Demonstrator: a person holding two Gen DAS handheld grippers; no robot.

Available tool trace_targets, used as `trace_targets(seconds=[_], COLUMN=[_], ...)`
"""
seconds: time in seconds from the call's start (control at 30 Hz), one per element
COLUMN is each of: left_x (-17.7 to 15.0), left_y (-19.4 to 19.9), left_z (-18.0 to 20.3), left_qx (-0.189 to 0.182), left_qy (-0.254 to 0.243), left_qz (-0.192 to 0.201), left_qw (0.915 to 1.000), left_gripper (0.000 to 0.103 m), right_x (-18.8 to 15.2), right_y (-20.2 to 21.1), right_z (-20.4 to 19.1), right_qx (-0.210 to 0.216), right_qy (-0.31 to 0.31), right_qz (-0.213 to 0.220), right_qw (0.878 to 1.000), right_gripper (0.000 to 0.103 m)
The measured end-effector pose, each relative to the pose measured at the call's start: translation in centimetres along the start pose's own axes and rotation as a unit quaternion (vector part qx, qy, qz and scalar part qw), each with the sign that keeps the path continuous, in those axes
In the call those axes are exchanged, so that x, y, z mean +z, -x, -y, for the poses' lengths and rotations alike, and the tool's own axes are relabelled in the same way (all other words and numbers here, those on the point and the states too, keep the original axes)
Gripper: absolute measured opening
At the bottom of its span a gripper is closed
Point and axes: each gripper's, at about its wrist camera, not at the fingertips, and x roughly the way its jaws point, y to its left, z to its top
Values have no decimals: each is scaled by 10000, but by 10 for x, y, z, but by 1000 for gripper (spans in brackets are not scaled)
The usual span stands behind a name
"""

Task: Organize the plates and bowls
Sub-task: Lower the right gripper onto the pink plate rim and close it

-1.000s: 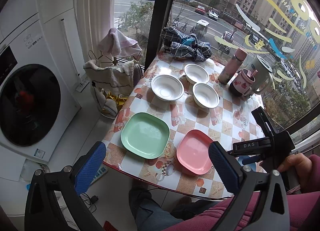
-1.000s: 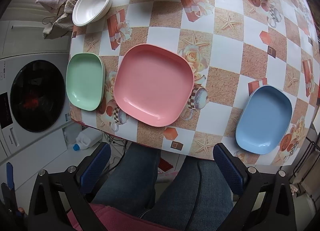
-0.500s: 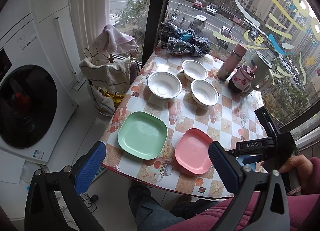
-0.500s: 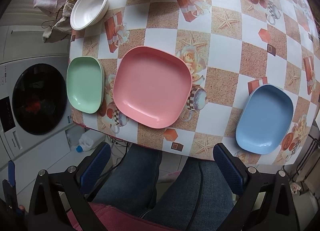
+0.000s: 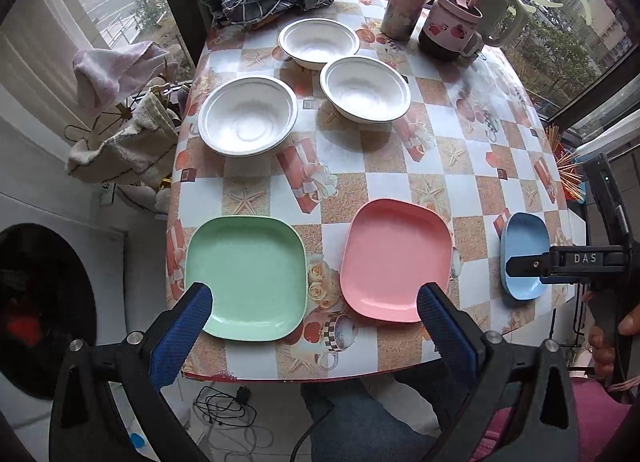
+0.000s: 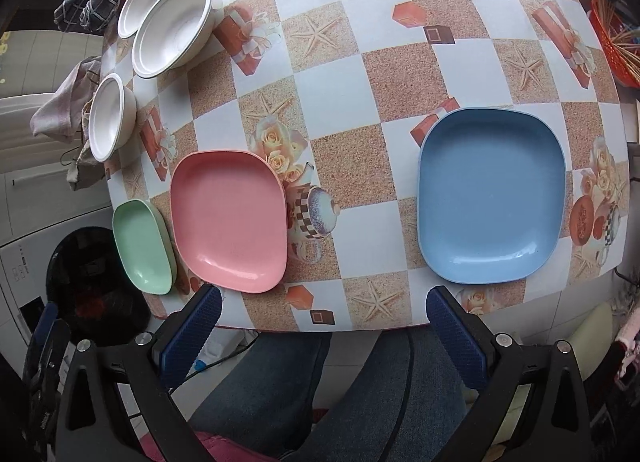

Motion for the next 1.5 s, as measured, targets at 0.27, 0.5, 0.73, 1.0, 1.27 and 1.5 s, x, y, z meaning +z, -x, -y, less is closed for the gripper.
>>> trace_targets(seconds=[0.27, 0.5, 0.73, 1.0, 1.27, 1.5], left_x=[46, 52, 51, 53, 55, 62], left_y=[-93, -132, -151, -168, -178, -177], left_z=[43, 67, 74, 76, 56, 44], left_qx=[373, 585, 641, 555, 281, -186], left_qy=[-1277, -2149, -1977, -1512, -1024, -668], left_qz=[-647, -891, -1029, -1130, -1161, -1156], left_qw=[9890, 9708, 9727, 9805, 9875, 9909], left_gripper=[102, 102, 100, 97, 99, 76], right_x=[5, 17, 23, 35, 33, 14], right_y=[-64, -92, -76, -59, -55, -88], right_z=[-20, -12, 43, 46, 56, -17], right_qx=[-389, -742, -922, -794, -1300, -1285], right_qy=[-262, -471, -720, 152, 482, 754], right_qz=[133, 222, 259, 324, 383, 328], right_qw=[9988, 9959, 9928, 9962, 9896, 9883], right_gripper=[103, 103, 103, 103, 103, 93])
